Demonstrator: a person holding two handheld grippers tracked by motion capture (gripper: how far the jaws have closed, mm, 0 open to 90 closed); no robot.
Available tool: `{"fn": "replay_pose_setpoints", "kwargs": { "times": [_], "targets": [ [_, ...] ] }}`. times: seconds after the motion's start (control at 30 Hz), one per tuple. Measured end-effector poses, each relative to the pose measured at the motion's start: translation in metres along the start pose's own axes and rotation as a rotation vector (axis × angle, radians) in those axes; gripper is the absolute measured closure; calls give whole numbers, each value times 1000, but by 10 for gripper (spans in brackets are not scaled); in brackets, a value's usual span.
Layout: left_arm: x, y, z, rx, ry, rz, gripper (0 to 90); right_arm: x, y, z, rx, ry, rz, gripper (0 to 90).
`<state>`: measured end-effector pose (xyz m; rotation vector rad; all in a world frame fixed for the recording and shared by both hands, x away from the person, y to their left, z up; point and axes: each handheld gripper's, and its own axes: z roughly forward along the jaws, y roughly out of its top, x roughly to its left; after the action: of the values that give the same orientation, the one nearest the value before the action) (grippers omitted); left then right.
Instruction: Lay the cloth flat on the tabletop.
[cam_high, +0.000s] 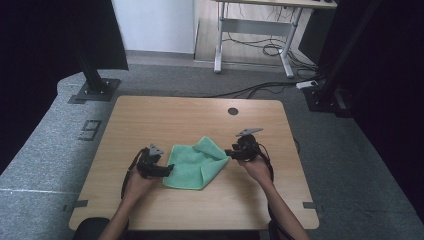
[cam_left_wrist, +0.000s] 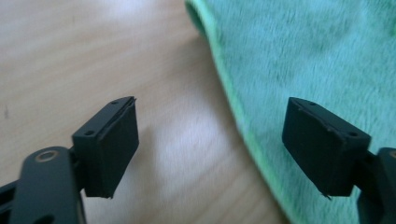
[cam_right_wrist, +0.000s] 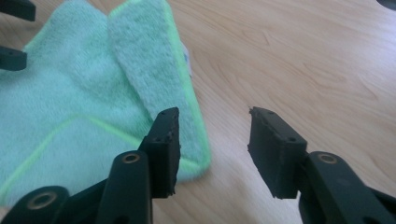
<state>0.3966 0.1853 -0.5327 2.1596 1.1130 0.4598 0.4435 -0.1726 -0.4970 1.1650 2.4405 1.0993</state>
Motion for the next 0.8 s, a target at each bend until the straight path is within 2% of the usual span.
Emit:
{"fn": "replay_pose_setpoints", "kwargs": {
  "times": [0.03,0.1,0.2,0.27,0.3,0.33,0.4,0.43,0.47,0.5,0.53,0.57,0.63,0.67,0.7,0.73,0.77,0.8],
  "targets": [
    [0,0,0,0,0,0,223,0,0,0,0,0,0,516],
    [7,12,3,-11,6,-7,248,4,6,10,7,7,-18,482],
    [13,20,6,-14,-3,-20,290,6,9,18,14,12,-28,462],
    [19,28,12,-15,-33,-49,302,8,14,30,21,34,-31,433],
    [19,28,12,-15,-33,-49,318,8,14,30,21,34,-31,433],
    [19,29,15,-12,-50,-55,318,9,15,34,24,43,-35,427],
    [18,30,22,12,-57,-45,337,11,17,41,33,60,-38,430],
    [15,29,26,28,-52,-31,363,13,17,44,42,63,-39,457],
    [14,28,28,32,-53,-26,434,14,17,47,59,72,-46,545],
    [12,26,31,30,-80,-23,550,17,16,49,76,77,-55,680],
    [12,26,31,30,-80,-23,646,17,16,49,76,77,-55,680],
    [12,26,31,23,-106,-30,646,18,16,49,86,76,-65,760],
    [9,26,29,28,-120,-10,845,20,15,44,76,66,-82,848],
    [8,28,27,28,-108,8,845,20,15,44,76,66,-82,848],
    [8,32,17,-7,-99,18,876,20,17,36,49,49,-86,854],
    [9,36,10,-34,-97,16,878,19,18,30,31,40,-87,854],
    [9,36,10,-34,-97,16,879,18,21,23,8,27,-87,855],
    [9,40,2,-64,-92,18,880,16,23,16,-13,16,-86,855]
  ]
}}
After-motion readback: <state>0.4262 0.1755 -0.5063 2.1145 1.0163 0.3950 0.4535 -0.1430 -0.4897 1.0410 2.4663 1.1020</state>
